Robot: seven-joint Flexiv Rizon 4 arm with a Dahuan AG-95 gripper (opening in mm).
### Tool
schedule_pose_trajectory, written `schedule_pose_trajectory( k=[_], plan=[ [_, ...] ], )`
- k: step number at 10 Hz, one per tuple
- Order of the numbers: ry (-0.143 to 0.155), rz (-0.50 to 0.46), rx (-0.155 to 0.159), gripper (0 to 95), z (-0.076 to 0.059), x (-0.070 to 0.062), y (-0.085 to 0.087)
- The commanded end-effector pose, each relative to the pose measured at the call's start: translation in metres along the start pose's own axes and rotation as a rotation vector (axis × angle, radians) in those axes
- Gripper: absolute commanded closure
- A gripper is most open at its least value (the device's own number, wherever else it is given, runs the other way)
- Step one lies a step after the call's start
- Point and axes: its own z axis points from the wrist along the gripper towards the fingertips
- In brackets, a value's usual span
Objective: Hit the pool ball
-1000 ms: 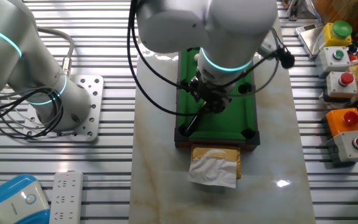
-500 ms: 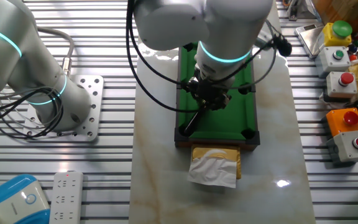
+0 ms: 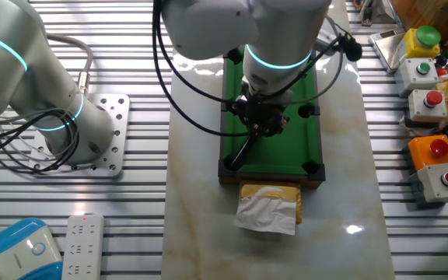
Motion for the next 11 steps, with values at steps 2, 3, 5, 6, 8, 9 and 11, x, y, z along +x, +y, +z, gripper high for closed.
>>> schedule_pose_trajectory(
  k=[2,3,5,6,8,9,11],
  plan=[
    [0.011,-0.029,0.008,95.0,-0.009,0.003,-0.001],
    [0.018,-0.047,0.012,95.0,-0.017,0.005,-0.001],
    [0.029,-0.087,0.021,95.0,-0.033,0.011,-0.003],
    [0.026,-0.124,0.022,95.0,-0.037,0.017,-0.008],
    [0.016,-0.239,0.023,95.0,-0.043,0.036,-0.023],
    [0.02,-0.271,0.028,95.0,-0.046,0.046,-0.031],
    [0.026,-0.369,0.042,95.0,-0.056,0.073,-0.052]
  ],
)
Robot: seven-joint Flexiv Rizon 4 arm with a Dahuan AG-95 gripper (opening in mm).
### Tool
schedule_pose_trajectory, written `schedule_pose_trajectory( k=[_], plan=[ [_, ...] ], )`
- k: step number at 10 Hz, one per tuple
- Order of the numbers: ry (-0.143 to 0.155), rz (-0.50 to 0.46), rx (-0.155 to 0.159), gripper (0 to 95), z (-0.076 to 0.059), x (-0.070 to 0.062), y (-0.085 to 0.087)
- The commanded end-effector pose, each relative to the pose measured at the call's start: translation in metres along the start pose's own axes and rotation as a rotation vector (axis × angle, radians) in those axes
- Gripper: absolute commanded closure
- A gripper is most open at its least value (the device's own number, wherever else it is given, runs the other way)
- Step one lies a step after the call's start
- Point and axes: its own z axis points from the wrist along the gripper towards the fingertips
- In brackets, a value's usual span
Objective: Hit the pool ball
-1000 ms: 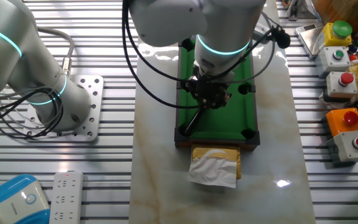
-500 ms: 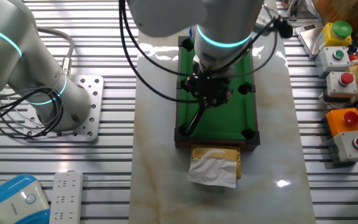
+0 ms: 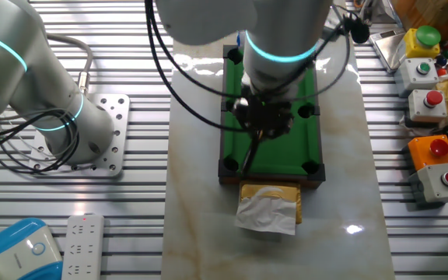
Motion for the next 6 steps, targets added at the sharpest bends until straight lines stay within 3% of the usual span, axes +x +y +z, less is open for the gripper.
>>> schedule_pose_trajectory(
  k=[1,3,5,6],
  plan=[
    [0.005,-0.167,0.021,95.0,-0.014,0.048,-0.021],
    [-0.003,-0.236,0.034,95.0,-0.016,0.066,-0.034],
    [-0.007,-0.344,0.074,95.0,-0.001,0.081,-0.051],
    [-0.006,-0.418,0.09,95.0,0.009,0.081,-0.061]
  ],
)
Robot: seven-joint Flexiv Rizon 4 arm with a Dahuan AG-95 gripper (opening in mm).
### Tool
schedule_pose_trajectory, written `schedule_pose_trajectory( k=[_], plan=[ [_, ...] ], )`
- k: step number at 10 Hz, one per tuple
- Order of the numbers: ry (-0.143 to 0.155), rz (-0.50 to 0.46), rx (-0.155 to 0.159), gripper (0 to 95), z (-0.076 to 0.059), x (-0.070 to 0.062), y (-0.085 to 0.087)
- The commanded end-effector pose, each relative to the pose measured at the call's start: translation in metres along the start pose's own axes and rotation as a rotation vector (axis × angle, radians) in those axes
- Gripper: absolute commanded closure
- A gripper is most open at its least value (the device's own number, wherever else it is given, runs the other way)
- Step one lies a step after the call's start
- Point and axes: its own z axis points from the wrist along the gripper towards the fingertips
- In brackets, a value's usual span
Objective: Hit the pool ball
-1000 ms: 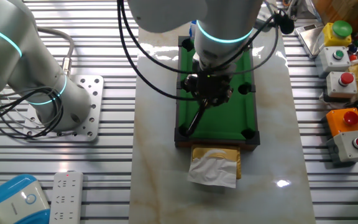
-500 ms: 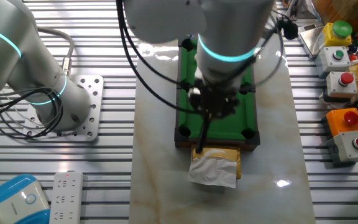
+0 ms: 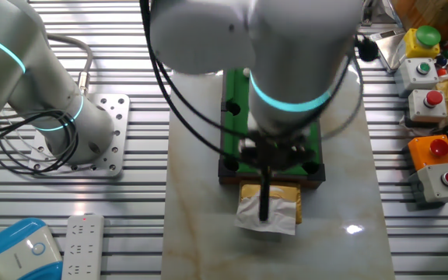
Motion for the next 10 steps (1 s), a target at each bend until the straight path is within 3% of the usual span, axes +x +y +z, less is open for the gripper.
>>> schedule_pose_trajectory(
  k=[1,6,8,10],
  plan=[
    [0.008,-0.212,0.05,95.0,0.021,0.018,-0.024],
    [0.042,-0.471,0.081,95.0,0.023,0.011,-0.048],
    [0.043,-0.447,0.085,95.0,0.026,0.008,-0.049],
    [0.043,-0.416,0.083,95.0,0.032,-0.007,-0.05]
  ],
)
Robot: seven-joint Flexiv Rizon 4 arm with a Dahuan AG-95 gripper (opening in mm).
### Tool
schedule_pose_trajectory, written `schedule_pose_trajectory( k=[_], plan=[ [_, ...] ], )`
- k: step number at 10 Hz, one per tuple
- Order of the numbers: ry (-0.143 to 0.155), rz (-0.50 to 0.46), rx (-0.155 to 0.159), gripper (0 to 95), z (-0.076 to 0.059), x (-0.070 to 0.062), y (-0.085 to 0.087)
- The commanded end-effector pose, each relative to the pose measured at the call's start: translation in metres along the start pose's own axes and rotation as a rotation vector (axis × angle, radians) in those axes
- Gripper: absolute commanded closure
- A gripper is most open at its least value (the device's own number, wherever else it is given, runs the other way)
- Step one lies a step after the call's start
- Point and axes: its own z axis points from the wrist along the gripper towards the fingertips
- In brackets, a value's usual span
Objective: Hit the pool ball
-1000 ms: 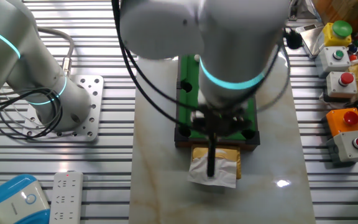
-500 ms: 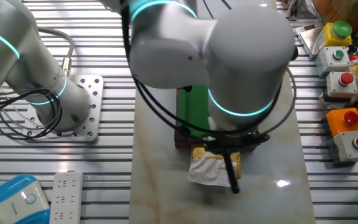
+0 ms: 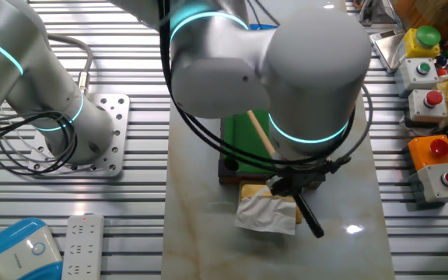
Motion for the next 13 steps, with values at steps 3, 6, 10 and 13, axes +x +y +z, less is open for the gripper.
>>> schedule_pose_trajectory(
  k=[3,6,10,13],
  plan=[
    [0.003,0.071,-0.008,95.0,0.001,-0.007,-0.014],
    [0.001,0.104,-0.011,95.0,-0.002,-0.006,-0.023],
    [0.0,0.109,-0.015,95.0,-0.004,-0.005,-0.026],
    [0.003,0.104,-0.017,95.0,-0.003,-0.005,-0.026]
  ],
)
